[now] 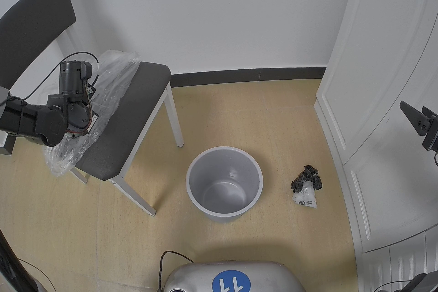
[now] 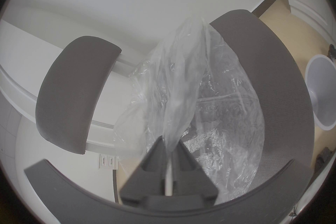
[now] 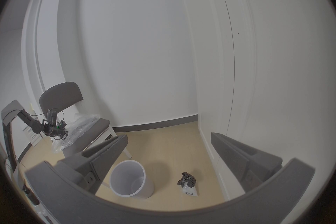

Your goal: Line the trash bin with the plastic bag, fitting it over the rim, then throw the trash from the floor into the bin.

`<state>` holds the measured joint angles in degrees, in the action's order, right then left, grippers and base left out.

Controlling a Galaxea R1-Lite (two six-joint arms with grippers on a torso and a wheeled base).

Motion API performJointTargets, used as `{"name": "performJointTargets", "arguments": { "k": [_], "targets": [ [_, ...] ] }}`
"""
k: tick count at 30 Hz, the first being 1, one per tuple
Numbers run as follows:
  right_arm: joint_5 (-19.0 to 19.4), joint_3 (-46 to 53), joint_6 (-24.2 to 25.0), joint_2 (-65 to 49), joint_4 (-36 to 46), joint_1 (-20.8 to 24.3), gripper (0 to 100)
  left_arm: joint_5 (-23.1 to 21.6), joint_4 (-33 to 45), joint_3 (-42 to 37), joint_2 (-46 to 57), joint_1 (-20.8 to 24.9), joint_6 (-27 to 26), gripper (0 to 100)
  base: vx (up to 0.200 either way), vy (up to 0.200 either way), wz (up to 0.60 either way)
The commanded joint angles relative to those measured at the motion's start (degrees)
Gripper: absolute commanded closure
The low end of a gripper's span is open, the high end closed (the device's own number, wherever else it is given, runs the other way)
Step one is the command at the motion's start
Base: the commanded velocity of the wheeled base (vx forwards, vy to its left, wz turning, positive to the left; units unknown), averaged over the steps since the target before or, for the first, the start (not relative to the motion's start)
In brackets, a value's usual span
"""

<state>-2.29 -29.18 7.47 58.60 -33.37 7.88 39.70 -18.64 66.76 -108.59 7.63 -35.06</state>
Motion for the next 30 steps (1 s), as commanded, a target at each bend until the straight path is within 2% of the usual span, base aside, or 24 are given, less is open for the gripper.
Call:
{"name": "performJointTargets", "arguments": {
  "k": [1, 9, 15, 19, 20, 22, 24, 26, 30],
  "targets": [
    [0.0, 0.1, 0.0, 0.6, 0.0, 0.0, 0, -0.1, -0.1, 0.1, -1.3, 0.2, 0.3, 100, 0.0, 0.0, 0.0],
    [-0.1, 0.1, 1.0, 2.0, -0.1, 0.1, 0, -0.9, -0.8, 0.2, 0.4, 0.7, 0.3, 100, 0.0, 0.0, 0.0],
    [-1.2, 0.0, 3.5, 5.0, -1.1, 6.3, 0, -5.8, 1.0, 0.4, 5.6, 2.1, 0.5, 100, 0.0, 0.0, 0.0],
    [-4.0, 1.1, 4.7, 5.6, -2.1, 11.4, 0, -6.4, 2.4, 2.4, 7.8, 4.1, 0.8, 100, 0.0, 0.0, 0.0],
    [-4.0, 1.1, 4.7, 5.6, -2.1, 11.4, 0, -6.4, 2.4, 2.4, 7.8, 4.1, 0.8, 100, 0.0, 0.0, 0.0],
    [-5.2, 1.9, 4.7, 5.6, -2.1, 13.9, 0, -6.4, 4.1, 5.3, 8.4, 6.4, 2.1, 100, 0.0, 0.0, 0.0],
    [-5.3, 2.0, 4.7, 5.6, -2.1, 14.4, 0, -6.4, 5.1, 6.3, 8.6, 7.3, 2.9, 100, 0.0, 0.0, 0.0],
    [-5.4, 2.5, 4.7, 5.7, -2.1, 15.5, 0, -7.1, 9.5, 9.7, 9.4, 9.9, 6.5, 100, 0.0, 0.0, 0.0],
    [-5.4, 2.5, 4.9, 5.6, -2.1, 15.8, 0, -11.9, 15.7, 12.8, 10.8, 12.3, 11.9, 100, 0.0, 0.0, 0.0]
  ]
}}
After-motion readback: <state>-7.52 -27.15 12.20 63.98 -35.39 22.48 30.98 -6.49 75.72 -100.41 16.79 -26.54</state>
